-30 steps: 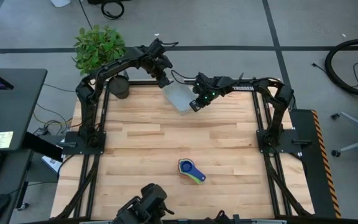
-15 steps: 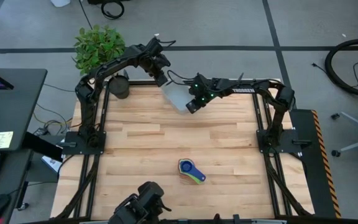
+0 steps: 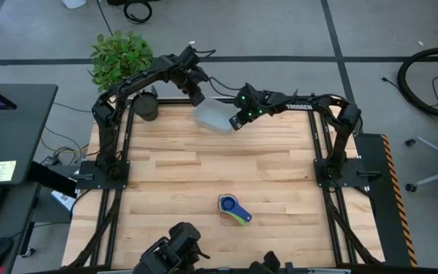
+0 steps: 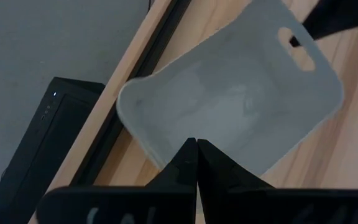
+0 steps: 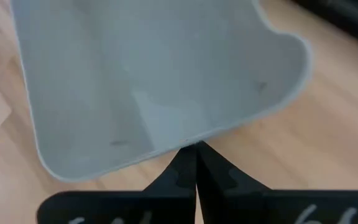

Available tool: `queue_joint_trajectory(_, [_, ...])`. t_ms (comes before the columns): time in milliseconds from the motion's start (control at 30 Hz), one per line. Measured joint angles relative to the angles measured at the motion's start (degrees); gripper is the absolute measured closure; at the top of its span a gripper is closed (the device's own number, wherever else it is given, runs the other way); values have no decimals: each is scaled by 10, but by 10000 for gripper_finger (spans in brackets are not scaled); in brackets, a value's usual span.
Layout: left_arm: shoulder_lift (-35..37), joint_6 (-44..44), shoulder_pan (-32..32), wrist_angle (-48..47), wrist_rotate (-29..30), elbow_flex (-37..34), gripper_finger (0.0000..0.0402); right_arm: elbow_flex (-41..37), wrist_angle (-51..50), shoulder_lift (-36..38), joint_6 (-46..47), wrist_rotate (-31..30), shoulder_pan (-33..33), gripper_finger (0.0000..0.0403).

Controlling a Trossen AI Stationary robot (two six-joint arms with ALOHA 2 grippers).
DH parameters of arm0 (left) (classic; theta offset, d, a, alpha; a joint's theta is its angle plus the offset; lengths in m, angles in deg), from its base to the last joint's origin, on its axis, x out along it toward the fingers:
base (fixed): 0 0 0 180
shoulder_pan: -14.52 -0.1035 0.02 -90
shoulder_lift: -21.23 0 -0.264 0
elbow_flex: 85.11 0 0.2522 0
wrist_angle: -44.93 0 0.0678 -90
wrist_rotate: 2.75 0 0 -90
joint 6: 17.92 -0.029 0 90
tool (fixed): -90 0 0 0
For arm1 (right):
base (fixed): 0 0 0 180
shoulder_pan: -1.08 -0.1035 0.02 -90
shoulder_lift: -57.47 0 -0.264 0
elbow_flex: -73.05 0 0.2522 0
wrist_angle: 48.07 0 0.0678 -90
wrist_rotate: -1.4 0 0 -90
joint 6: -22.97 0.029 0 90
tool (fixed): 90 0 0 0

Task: Nest measuring cups in basket
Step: Adjust the gray bin on the table

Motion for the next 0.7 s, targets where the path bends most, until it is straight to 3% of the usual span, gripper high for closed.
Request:
queue_joint_trajectory(300, [0,2,0,-8,0,0,397,0,26,0,-15,8,38,400])
queue_joint_trajectory(433, [4,6,-2,-62,14,0,397,0,7,19,-19,70,36,400])
queue_joint_trajectory(567, [6,9,-3,-159,102,1,397,0,4,45,-20,129,7,401])
queue_joint_trajectory(700, [4,2,-12,-195,95,0,397,0,4,55,2,164,-27,401])
